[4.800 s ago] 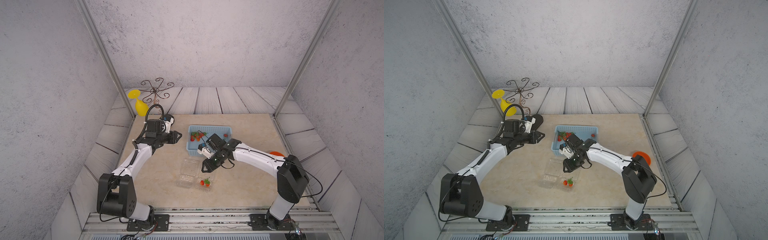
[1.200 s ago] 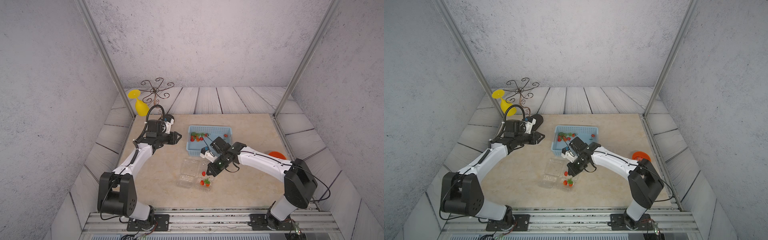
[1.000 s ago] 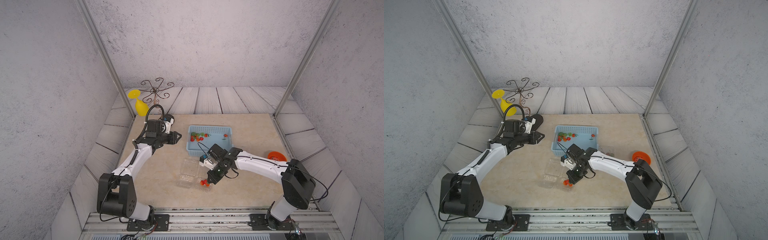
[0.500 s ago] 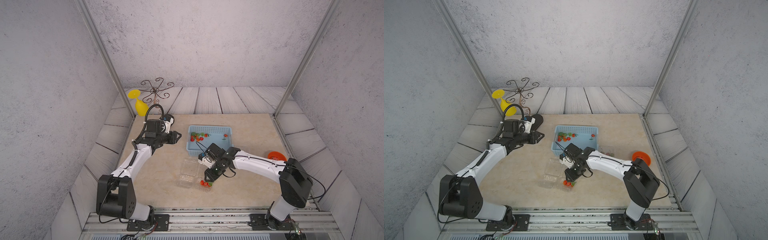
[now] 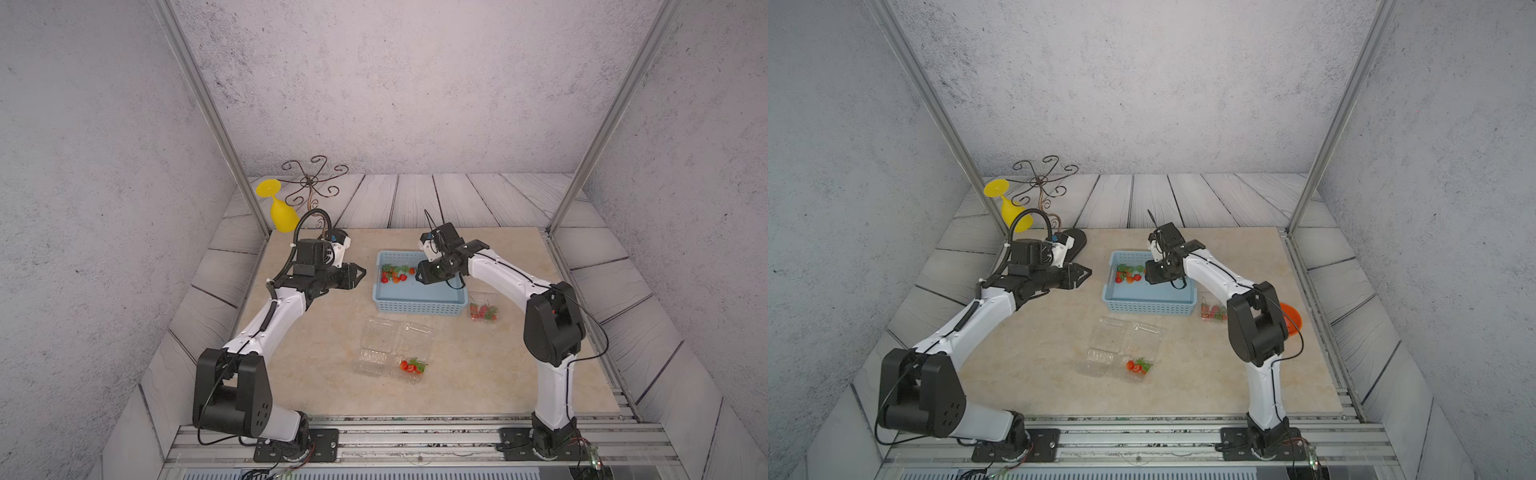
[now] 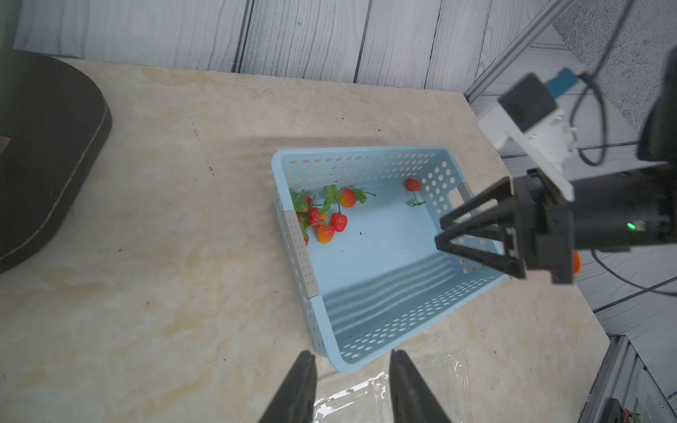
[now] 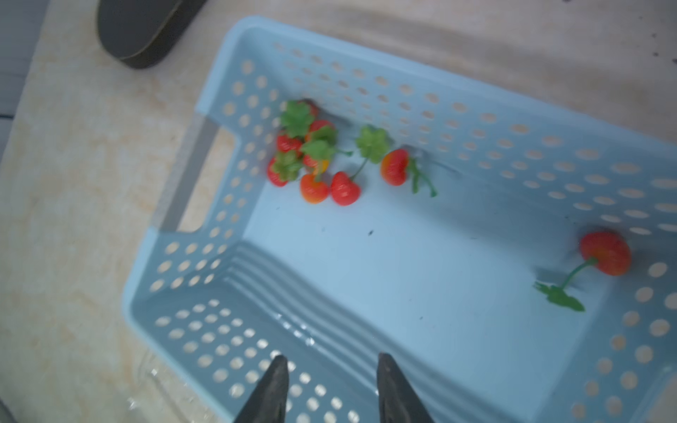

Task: Pack strawberries into containers
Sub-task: Place the strawberry in the packing box, then pick up the strawberry from the basket.

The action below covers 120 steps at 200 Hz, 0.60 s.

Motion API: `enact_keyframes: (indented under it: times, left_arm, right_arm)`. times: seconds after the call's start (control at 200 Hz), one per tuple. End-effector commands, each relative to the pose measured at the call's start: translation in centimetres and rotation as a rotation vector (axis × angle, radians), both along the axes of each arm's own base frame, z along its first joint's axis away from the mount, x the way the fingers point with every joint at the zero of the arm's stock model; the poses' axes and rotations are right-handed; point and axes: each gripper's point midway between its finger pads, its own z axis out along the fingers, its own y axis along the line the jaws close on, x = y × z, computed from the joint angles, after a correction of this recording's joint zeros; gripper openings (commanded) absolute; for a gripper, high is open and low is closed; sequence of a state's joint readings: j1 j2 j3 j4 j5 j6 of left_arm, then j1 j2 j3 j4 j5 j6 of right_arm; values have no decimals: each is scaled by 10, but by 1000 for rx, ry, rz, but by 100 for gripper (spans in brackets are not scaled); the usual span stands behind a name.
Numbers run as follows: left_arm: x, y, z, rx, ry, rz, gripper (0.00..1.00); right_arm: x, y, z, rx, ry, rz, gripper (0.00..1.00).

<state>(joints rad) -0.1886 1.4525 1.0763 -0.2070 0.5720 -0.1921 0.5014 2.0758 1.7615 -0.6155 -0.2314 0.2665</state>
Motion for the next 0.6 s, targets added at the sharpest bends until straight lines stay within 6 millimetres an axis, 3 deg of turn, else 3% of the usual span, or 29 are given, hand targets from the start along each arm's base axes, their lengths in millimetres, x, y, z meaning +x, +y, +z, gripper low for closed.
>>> enact_keyframes:
  times: [0.0,0.115,0.3,0.596]
  left_arm:
    - [1,-6,1,15,-6,-27,38]
    - [0,-7,-1,20,-3,-30,38]
    - [0,-8,-3,23,2,-34,37]
    - [1,-7,-7,31,9,-33,37]
  right_arm:
    - [30,3,-22,45,41,-58,43]
    - [59,-3,-41,83,65,-105,43]
    - [84,-4,-61,109,77,-129,43]
    - [90,3,-82,149,129,-126,38]
